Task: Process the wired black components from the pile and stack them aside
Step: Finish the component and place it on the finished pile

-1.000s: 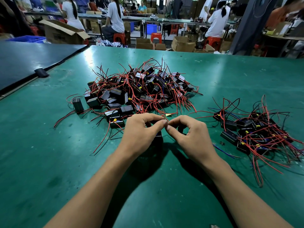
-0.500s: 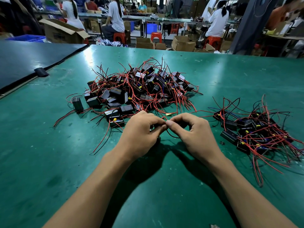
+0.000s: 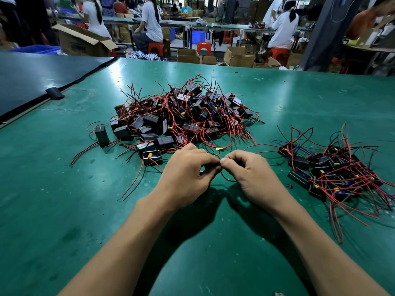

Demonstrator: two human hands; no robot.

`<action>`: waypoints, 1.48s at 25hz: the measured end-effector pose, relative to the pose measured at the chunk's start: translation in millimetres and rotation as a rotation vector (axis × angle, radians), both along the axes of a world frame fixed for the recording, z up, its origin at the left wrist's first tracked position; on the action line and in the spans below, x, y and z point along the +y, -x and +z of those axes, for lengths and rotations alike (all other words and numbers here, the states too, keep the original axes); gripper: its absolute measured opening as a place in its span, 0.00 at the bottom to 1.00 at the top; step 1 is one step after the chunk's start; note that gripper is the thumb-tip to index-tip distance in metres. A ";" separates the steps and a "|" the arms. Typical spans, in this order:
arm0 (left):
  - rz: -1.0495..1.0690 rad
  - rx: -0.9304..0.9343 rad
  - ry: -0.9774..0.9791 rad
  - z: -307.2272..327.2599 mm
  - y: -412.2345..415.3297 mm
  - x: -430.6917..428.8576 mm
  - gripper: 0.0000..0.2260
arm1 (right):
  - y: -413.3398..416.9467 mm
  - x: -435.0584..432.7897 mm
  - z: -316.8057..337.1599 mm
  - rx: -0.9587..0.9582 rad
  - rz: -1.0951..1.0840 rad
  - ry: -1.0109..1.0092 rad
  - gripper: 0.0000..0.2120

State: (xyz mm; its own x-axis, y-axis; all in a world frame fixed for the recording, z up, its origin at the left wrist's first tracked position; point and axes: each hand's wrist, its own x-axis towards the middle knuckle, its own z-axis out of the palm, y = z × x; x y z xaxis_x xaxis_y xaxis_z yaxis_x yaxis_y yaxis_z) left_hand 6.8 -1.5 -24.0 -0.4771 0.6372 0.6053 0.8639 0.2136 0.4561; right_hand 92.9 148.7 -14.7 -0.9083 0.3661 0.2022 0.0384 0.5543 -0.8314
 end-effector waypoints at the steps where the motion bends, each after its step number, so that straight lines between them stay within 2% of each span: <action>1: 0.004 -0.001 0.000 -0.2 -0.7 0.8 0.06 | 0.7 1.6 -0.3 -0.021 0.010 0.022 0.14; 4: 0.028 -0.015 -0.030 -0.6 -0.5 1.1 0.05 | -0.1 5.4 -0.7 0.003 0.031 0.080 0.12; 6: 0.040 -0.068 -0.061 -0.9 2.0 -0.5 0.03 | -4.3 7.9 0.3 0.080 0.042 0.038 0.08; 8: 0.037 -0.116 -0.058 -0.6 2.6 -2.1 0.03 | -8.5 9.2 1.8 0.184 0.053 -0.093 0.04; 12: 0.028 -0.142 -0.011 1.1 2.4 -3.4 0.04 | -7.4 13.0 -0.8 0.344 0.116 -0.339 0.09; 15: 0.038 -0.161 0.002 1.8 3.2 -4.5 0.04 | -3.9 15.8 -5.2 0.321 0.164 -0.412 0.11; 25: -0.002 -0.203 0.052 6.3 1.9 -7.4 0.05 | -6.2 17.4 -7.1 0.340 0.105 -0.609 0.06; 32: -0.032 -0.207 0.072 8.6 5.0 -10.0 0.04 | -7.0 18.1 -2.6 0.303 0.134 -0.613 0.05; 37: -0.017 -0.123 0.050 6.8 3.5 -8.5 0.03 | -7.1 13.7 -2.8 0.267 0.104 -0.589 0.06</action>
State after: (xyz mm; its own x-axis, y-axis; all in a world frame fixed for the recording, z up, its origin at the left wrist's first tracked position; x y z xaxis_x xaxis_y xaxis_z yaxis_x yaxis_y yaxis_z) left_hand 3.3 -9.9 -17.3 -0.5350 0.6732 0.5105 0.8057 0.2247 0.5481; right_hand 100.0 162.4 -17.6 -0.8240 0.0377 0.5653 -0.2058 0.9097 -0.3607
